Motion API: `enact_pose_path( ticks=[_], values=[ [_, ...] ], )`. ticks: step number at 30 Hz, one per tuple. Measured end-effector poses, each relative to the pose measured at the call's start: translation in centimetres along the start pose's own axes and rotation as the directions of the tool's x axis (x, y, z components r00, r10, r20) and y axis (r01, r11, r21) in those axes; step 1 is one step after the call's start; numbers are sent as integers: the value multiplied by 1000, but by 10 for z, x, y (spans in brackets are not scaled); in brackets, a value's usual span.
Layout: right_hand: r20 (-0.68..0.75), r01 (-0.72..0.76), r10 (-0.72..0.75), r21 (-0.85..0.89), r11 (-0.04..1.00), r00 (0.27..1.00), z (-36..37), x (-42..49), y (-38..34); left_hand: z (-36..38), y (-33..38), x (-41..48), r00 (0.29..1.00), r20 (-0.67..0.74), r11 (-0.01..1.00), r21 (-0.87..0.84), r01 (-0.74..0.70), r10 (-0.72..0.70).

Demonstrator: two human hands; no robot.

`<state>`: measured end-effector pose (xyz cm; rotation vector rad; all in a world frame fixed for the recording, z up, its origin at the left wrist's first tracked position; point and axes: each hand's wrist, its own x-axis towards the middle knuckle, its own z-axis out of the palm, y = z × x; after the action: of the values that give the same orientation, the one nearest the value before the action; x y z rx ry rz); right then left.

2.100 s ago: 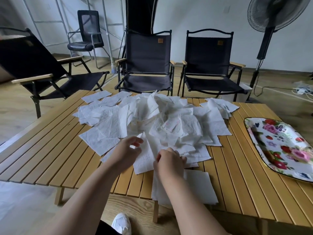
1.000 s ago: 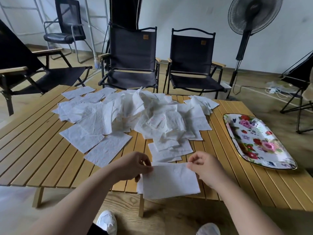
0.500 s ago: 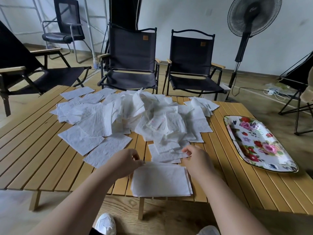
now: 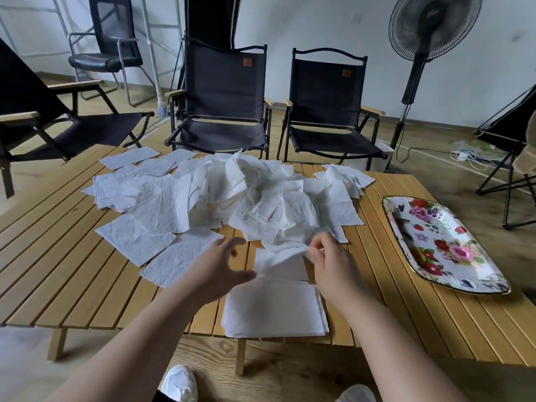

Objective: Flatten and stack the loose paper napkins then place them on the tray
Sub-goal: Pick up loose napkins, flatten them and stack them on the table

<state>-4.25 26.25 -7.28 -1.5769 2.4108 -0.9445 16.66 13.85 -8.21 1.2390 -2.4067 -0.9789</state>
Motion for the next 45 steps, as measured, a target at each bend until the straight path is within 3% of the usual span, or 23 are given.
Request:
enact_pose_path(
  ticks=[5,8,11,13,15,16,19,21,23,28,33,37,39,42,45],
  values=[
    [-97,158,-138,248,956,986,-4,-10,-25,7,1,4,987,-12,986,56,-158,158],
    [-40,91,-82,419,903,996,-9,-13,-31,2,7,4,981,-122,987,-31,-157,152],
    [-9,32,-31,465,884,999,-16,-15,-29,-10,17,-3,980,-157,982,-125,-141,121],
    [24,-35,26,505,862,999,-20,-14,-24,-17,16,-10,996,-58,958,-274,-87,74],
    [140,-139,73,550,824,987,-23,-12,-15,-22,14,-17,991,132,894,-444,59,0],
    [216,-200,98,527,826,971,-24,-11,-10,-23,13,-19,978,205,898,-426,113,-26],
    [421,-310,185,251,917,888,-20,-14,3,-18,7,-19,937,324,980,-100,171,-130],
    [429,-307,234,107,946,872,-14,-16,6,-15,5,-18,917,361,985,31,167,-167],
    [339,-309,270,66,949,901,-6,-14,9,-12,6,-17,926,329,980,130,149,-185],
    [197,-253,247,8,967,949,15,-3,19,-10,3,-7,962,114,968,70,242,-249],
    [182,-161,177,-100,982,967,26,1,15,-10,0,-7,974,82,977,38,208,-211],
    [110,-81,64,158,984,992,16,1,-5,-10,0,-8,996,56,998,-28,64,-63],
    [61,-75,57,355,932,997,7,-3,-17,-12,4,-9,998,45,996,-78,-50,53],
    [111,-97,41,559,824,993,-3,-12,-28,-9,10,-10,981,33,979,-70,-189,192],
    [137,-121,40,655,746,990,-6,-16,-33,-5,21,-10,975,-67,946,-238,-222,212]
  ],
)
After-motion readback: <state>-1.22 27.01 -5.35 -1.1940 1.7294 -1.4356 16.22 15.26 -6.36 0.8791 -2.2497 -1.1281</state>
